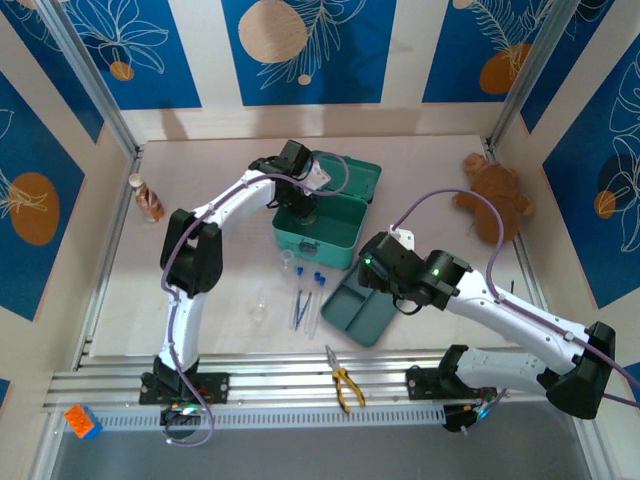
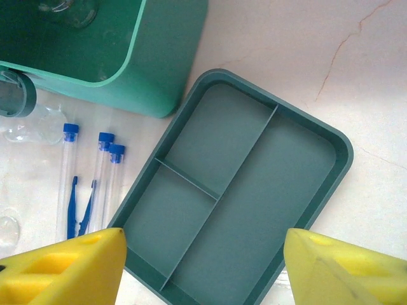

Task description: Organize the chemistry lab equipment

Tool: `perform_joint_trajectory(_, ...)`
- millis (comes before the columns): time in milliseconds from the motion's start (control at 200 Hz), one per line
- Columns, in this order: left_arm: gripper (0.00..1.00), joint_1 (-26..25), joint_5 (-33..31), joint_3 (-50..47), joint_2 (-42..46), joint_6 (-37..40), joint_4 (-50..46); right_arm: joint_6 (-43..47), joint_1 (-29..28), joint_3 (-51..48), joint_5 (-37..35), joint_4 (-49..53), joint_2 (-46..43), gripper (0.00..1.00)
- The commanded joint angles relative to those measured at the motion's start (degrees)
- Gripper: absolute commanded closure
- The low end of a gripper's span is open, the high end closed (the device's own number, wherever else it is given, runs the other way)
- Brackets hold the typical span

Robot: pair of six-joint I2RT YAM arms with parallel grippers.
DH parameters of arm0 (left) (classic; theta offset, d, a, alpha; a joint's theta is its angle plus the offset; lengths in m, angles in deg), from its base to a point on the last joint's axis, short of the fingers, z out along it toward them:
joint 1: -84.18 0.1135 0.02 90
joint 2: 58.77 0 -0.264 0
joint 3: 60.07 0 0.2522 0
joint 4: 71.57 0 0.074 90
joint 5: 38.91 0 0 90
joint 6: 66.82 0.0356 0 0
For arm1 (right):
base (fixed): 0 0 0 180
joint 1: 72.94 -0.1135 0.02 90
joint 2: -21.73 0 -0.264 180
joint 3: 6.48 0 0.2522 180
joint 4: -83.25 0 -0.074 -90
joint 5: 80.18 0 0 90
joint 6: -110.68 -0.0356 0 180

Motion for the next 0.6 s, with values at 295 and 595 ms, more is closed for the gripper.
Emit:
perform_joint_trajectory(295,0.68,-0.12,-1.36,0.80,2.05,-0.67,-0.16,-1.33,-0.31,-0.46,-1.42,0.76,-0.60,0.28)
perform_joint_trajectory(595,0.67,-0.30,0.21,0.35,8.66,-0.97,-2.32,-0.49,-0.52,0.85,-1.28,0.08,0.56,0.27)
